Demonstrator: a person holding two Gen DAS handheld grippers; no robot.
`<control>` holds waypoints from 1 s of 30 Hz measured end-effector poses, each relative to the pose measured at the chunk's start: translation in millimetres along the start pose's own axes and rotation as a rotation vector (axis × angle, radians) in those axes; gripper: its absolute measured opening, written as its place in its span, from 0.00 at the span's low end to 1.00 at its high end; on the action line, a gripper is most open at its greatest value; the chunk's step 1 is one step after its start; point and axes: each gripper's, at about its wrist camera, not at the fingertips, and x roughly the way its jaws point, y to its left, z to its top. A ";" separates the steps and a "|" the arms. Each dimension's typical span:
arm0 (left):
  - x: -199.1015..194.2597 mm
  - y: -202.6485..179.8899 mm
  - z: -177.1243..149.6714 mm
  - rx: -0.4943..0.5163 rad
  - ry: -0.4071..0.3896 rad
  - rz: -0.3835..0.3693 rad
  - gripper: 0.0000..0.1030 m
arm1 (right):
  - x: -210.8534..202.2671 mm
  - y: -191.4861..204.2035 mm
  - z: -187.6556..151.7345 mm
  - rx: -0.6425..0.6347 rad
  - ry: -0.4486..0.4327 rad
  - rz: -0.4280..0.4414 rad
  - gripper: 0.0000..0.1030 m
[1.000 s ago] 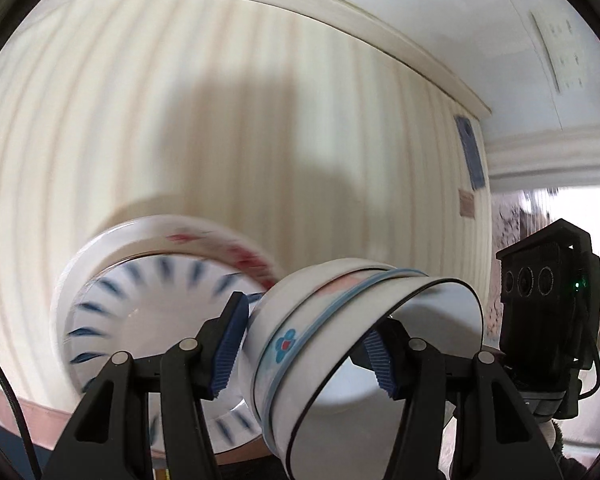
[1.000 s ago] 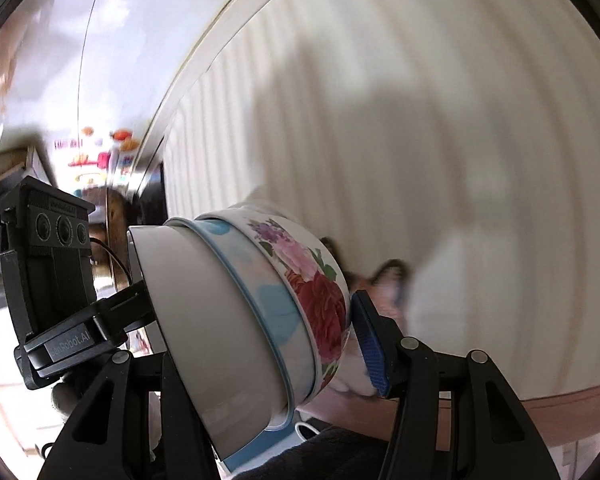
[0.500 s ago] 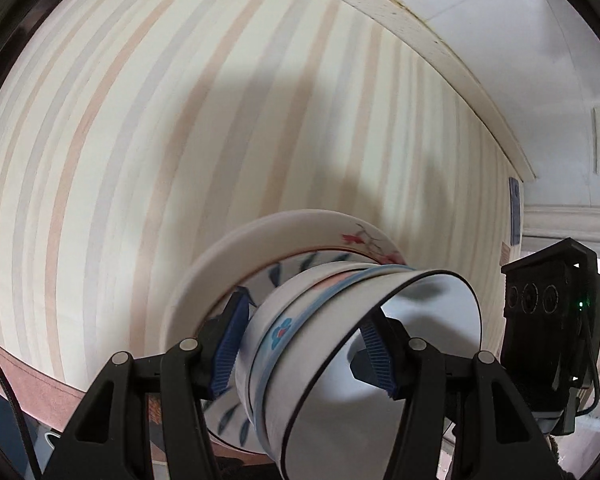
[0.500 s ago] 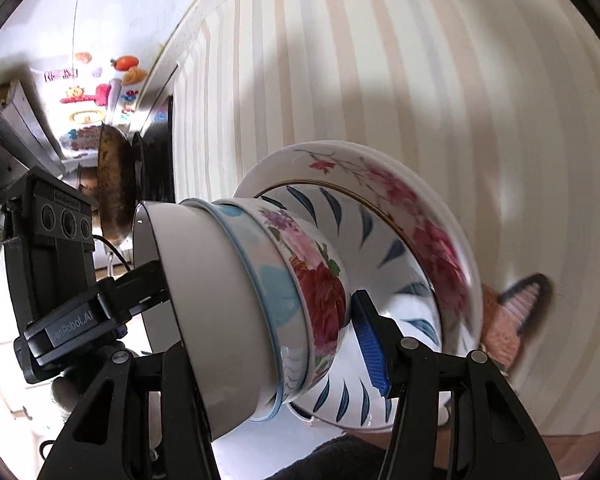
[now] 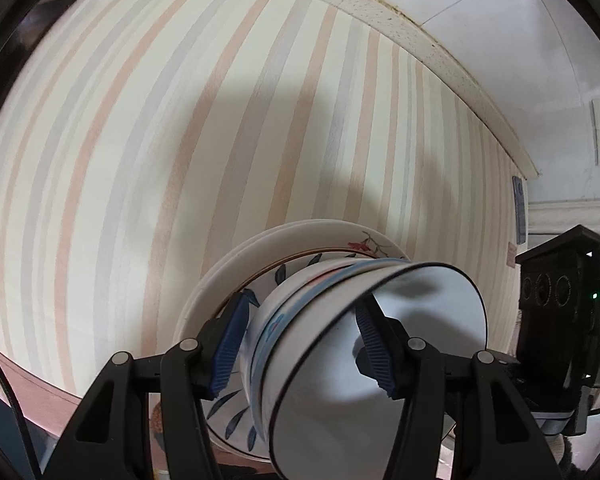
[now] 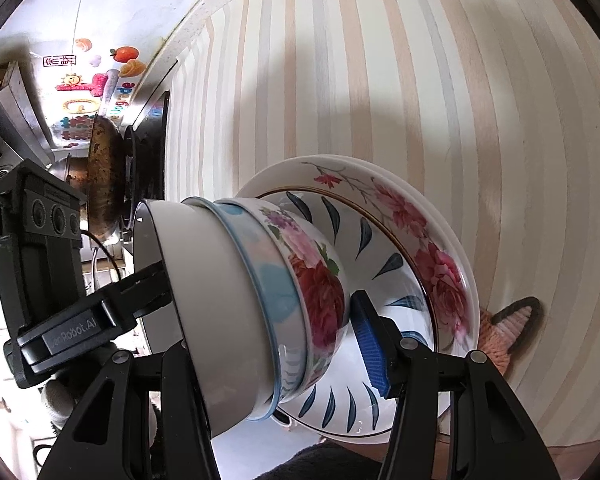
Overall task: Organize plates and bowls
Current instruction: 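Carry the bowl stack with both tools over the plate stack, then lower the bowl stack onto the plates, open both tools, withdraw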
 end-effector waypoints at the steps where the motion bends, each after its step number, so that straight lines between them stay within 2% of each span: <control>1: -2.3 -0.7 -0.4 0.009 -0.006 0.014 0.51 | -1.8 2.3 -0.9 -0.012 -0.007 -0.016 0.54; 7: -26.4 -9.1 -8.9 0.066 -0.094 0.113 0.51 | -26.2 22.3 -9.3 -0.089 -0.089 -0.112 0.54; 14: -56.2 -18.7 -38.1 0.148 -0.203 0.227 0.53 | -57.9 46.8 -38.0 -0.163 -0.181 -0.240 0.54; 22: -108.0 -16.0 -86.1 0.207 -0.345 0.269 0.53 | -96.7 75.6 -103.8 -0.159 -0.330 -0.332 0.55; 30: -161.3 -9.5 -148.3 0.273 -0.475 0.302 0.53 | -136.3 118.7 -195.1 -0.162 -0.485 -0.388 0.55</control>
